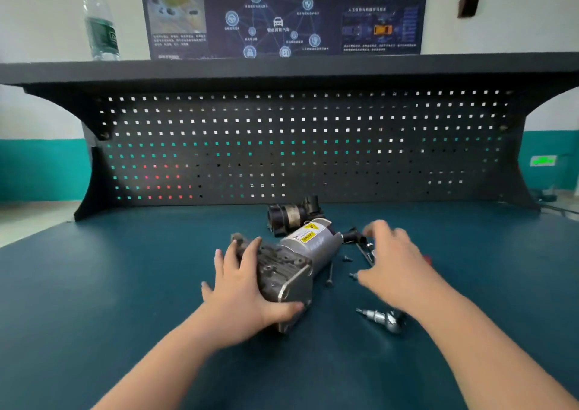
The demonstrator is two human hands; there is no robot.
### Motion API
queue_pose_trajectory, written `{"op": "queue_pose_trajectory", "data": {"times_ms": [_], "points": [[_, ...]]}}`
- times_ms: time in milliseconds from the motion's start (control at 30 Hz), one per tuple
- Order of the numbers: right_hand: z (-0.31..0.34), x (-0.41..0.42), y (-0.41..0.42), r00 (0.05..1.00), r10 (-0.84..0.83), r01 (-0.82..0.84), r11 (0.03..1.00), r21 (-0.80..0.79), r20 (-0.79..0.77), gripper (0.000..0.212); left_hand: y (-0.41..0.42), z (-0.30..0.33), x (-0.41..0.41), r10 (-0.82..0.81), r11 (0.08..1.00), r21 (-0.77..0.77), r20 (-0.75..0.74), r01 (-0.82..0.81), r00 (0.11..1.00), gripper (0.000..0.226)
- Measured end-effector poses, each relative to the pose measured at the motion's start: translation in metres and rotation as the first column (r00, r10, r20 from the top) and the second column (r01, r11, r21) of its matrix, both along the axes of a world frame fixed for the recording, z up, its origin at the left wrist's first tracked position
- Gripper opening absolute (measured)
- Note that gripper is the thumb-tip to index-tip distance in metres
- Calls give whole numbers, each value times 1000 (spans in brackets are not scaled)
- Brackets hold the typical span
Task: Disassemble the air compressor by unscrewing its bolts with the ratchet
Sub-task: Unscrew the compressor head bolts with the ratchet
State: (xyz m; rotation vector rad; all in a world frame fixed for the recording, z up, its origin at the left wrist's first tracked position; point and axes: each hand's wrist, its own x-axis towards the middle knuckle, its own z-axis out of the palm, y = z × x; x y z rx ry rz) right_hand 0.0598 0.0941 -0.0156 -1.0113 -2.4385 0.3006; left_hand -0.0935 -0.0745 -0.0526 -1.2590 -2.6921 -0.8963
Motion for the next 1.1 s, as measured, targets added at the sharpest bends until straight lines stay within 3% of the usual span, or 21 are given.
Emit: {"op": "queue_pose_trajectory", "data": {"times_ms": [67, 167, 367, 567, 633, 733, 933, 1000, 1100], "points": [[0, -24, -15, 959, 203, -244, 947, 209, 198, 76, -2, -1, -10, -69, 996, 60, 1, 69, 998, 118], [6, -59, -11, 840, 271, -466, 804, 370, 470, 91, -15, 3, -33, -178, 980, 80, -39, 180, 983, 112], [30, -111, -8, 659, 413, -659, 720, 217, 629, 101, -43, 11, -65, -313, 943, 132, 30, 306, 949, 101], [36, -126, -21, 601, 449, -700, 695, 164, 662, 72, -62, 10, -81, -364, 920, 198, 116, 337, 924, 98], [37, -124, -22, 616, 427, -681, 712, 173, 662, 60, -67, 8, -90, -329, 915, 323, 245, 243, 912, 106], [41, -123, -27, 636, 379, -617, 773, 149, 673, 58, -66, 5, -98, -175, 893, 449, 412, -32, 894, 109], [44, -129, -56, 704, 301, -486, 864, 128, 644, 62, -52, 3, -95, 244, 833, 341, 481, -435, 842, 78], [42, -136, -69, 742, 287, -442, 889, 120, 606, 56, -46, 4, -87, 256, 794, 334, 575, -509, 777, 79], [34, -146, -89, 813, 233, -331, 939, 96, 533, 54, -37, 3, -79, 94, 808, 362, 700, -465, 708, 81]]}}
